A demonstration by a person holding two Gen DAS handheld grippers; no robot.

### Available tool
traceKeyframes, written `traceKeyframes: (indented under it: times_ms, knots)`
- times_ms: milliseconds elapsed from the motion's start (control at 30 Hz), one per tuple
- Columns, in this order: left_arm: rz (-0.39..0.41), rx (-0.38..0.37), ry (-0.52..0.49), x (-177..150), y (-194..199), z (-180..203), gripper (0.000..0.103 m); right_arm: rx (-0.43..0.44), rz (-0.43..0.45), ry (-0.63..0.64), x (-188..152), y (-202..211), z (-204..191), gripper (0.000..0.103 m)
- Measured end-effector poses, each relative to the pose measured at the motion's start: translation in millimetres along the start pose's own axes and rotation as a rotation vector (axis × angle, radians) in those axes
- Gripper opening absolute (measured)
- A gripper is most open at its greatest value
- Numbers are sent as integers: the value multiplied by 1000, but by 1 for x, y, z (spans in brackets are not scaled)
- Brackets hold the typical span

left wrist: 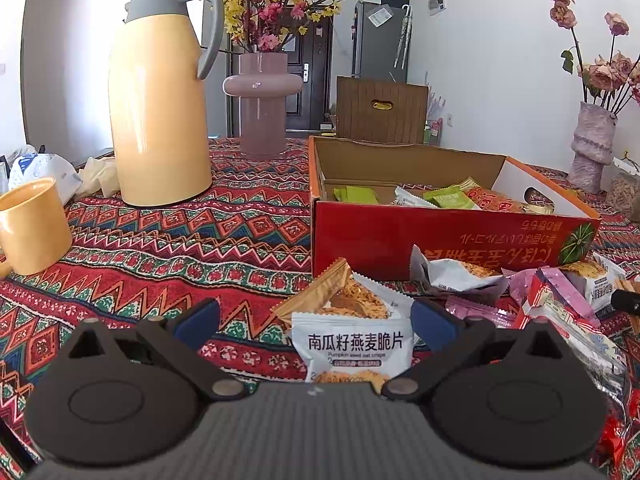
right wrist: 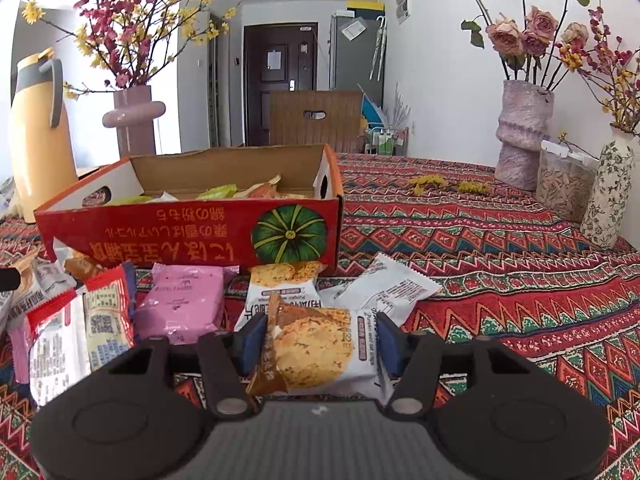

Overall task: Organize snacks
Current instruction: 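Grasp the round cookie packet with the right gripper while the left gripper returns to the pile, then grasp the pumpkin seed oat crisp packet with the left gripper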

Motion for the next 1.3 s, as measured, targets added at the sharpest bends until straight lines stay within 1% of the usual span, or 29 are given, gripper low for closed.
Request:
traceKeyframes:
  times_ms: [67,133,300,433,533,600,733,767,800,833,900,933,967,1067,1200,1300]
  knots:
    - [7,23,-5,2,2,-1,103,-5,21,-13,1,3,2,56]
    - [8,24,-8,3,5,-1,103,-4,34,-27,2,4,4,56]
    - [12,2,-27,8,15,0,103,3,41,-40,2,4,7,56]
    - [-35,-23,-35,2,16,3,103,7,46,-47,2,5,7,56]
    - [-71,-42,-66,-7,17,10,103,9,48,-51,2,5,7,56]
    - [-90,-34,-81,-12,16,12,103,10,49,-50,2,5,7,56]
    - [-121,-30,-62,-17,11,11,102,11,49,-52,2,5,7,56]
    - [-126,-35,-61,-18,11,11,97,11,49,-52,2,5,7,56]
    - [-132,-41,-62,-19,10,12,88,11,49,-51,2,5,7,56]
    - [-140,-48,-62,-20,9,13,84,11,49,-52,2,5,7,56]
    - [-155,-63,-56,-21,8,13,64,11,49,-52,2,5,7,56]
    - [-162,-72,-51,-21,7,13,60,11,49,-52,2,5,7,56]
    - [-167,-78,-48,-22,6,13,51,11,49,-52,2,5,7,56]
    - [-167,-77,-50,-23,6,13,46,11,49,-51,2,5,7,56]
    - [-152,-75,-45,-20,10,11,46,11,49,-52,2,5,7,56]
    - [-124,-70,-42,-13,16,9,46,10,52,-53,2,5,6,56]
Point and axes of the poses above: each gripper's, at about its wrist camera, not at the fingertips, and y roughly against the way its jaws point, z to its right, x to its top, the point moved 7 cm from there along -y, roughly the way its jaws point, and after that the axes turned 5 degrees about z, right-handed, at the moved point
